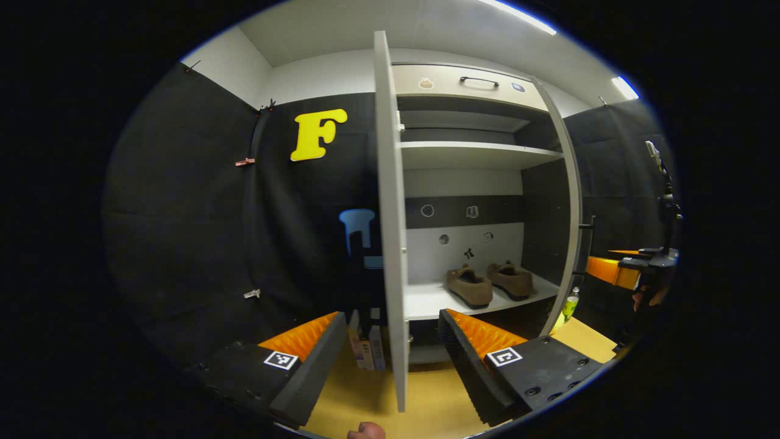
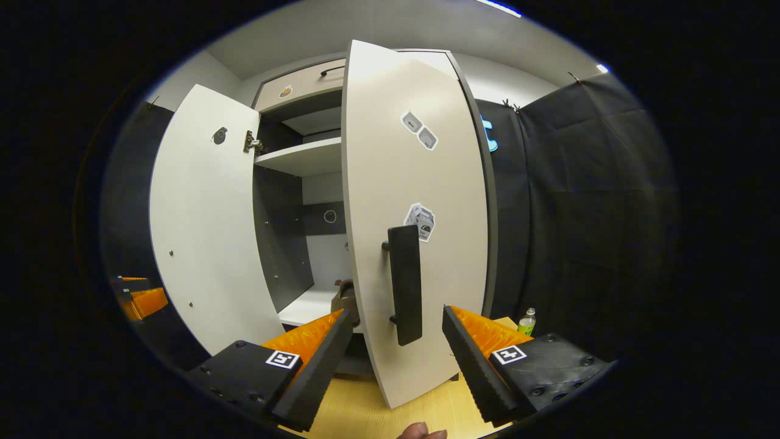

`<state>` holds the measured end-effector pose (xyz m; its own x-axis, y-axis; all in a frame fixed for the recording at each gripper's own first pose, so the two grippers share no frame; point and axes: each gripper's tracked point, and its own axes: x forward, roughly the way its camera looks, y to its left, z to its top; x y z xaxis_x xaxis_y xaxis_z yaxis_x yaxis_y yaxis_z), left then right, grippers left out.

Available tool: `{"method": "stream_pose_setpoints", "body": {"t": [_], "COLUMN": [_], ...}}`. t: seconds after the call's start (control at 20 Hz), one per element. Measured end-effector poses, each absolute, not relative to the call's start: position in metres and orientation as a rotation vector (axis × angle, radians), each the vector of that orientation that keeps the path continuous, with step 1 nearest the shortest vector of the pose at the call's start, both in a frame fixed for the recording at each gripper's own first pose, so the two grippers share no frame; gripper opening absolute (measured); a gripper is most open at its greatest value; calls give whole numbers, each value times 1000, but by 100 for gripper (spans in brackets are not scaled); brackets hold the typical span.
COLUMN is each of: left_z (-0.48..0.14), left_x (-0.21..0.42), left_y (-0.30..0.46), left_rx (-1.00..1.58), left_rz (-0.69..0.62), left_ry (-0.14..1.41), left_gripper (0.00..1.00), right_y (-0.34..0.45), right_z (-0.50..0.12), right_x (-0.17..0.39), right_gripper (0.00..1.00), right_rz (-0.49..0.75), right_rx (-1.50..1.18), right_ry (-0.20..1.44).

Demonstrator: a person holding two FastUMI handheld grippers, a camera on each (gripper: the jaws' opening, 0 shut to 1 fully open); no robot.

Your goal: Grab one shoe with the right hand and put it into the shoe cabinet, grab the other shoe with the left hand and put it into the shoe cabinet; then close the right door with the right hand and the left door with the left hand.

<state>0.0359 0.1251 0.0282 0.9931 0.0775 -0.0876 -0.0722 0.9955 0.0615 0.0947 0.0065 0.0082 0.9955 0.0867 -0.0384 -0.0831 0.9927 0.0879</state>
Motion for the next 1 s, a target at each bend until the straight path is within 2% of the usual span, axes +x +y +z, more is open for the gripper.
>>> {"method": "stream_pose_setpoints", "body": {"t": [0.45, 0.75, 0.8, 0.85, 1.0], "left_z": [39, 30, 30, 30, 29], "left_x": [63, 91, 93, 95, 91], "left_y": [207, 207, 203, 202, 197], "left_rx": [111, 58, 61, 69, 52], "left_rz": [208, 172, 164, 171, 182], "left_ry": [63, 68, 61, 59, 52], "left_gripper": [96, 96, 99, 94, 92], "right_y": [-4, -9, -10, -11, -13], "right_z": [4, 7, 7, 7, 7], "right_x": [79, 76, 75, 75, 75], "right_gripper": [98, 98, 98, 98, 98], "right_rz": [47, 37, 39, 40, 46], "right_rx": [79, 77, 79, 84, 94], "right_ry": [51, 46, 48, 49, 53]}}
